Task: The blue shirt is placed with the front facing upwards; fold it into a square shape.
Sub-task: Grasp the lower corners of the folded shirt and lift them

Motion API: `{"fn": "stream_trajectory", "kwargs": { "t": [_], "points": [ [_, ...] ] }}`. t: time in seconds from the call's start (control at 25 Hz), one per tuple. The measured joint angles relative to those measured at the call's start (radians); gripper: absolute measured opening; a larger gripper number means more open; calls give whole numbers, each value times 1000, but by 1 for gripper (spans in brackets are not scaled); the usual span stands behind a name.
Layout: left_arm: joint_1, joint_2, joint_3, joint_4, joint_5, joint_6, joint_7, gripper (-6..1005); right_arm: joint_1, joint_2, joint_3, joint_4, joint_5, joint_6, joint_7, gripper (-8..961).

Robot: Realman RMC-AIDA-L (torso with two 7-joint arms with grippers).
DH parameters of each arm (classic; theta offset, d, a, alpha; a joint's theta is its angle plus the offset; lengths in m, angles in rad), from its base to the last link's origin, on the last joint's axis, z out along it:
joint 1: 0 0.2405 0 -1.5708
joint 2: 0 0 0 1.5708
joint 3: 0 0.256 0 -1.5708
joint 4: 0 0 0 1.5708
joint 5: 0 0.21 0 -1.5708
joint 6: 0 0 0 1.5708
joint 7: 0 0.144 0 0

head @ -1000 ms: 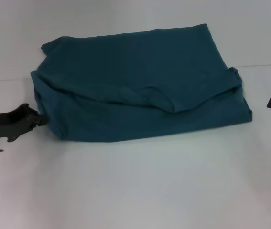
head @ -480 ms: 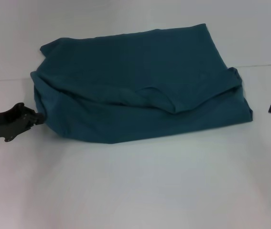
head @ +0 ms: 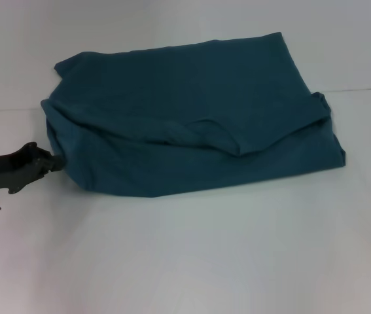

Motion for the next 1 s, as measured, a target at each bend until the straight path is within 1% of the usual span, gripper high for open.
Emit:
{"fn": "stream_trajectory", "kwargs": {
  "t": [0.08,0.2,0.24,0.32,0.44,0.52,0.68,0.84,1.0],
  "points": [
    [0,0,0,4,-3,10,5,-2,37,9,-3,-1,-64,35,23,582],
    [-1,2,0,12,-5,27,6,-2,84,42,-12,2,-147,107,43,582],
    [-2,3,-1,15,-6,31,6,-2,97,58,-22,2,-167,131,47,582],
    [-3,3,-2,20,-6,38,6,-2,116,81,-45,4,-189,175,50,582],
    [-4,3,-2,23,-6,39,6,-2,135,107,-89,25,-207,240,52,582],
    [-7,3,-2,23,-7,39,6,-2,147,115,-115,58,-221,286,53,582],
    [-12,3,-1,23,-7,37,7,-2,162,118,-138,121,-229,353,54,582],
    [-16,1,-1,22,-7,33,8,-2,168,127,-143,143,-230,405,51,582],
    [-18,0,-1,20,-7,29,9,-2,173,144,-146,149,-230,445,46,582]
  ]
}}
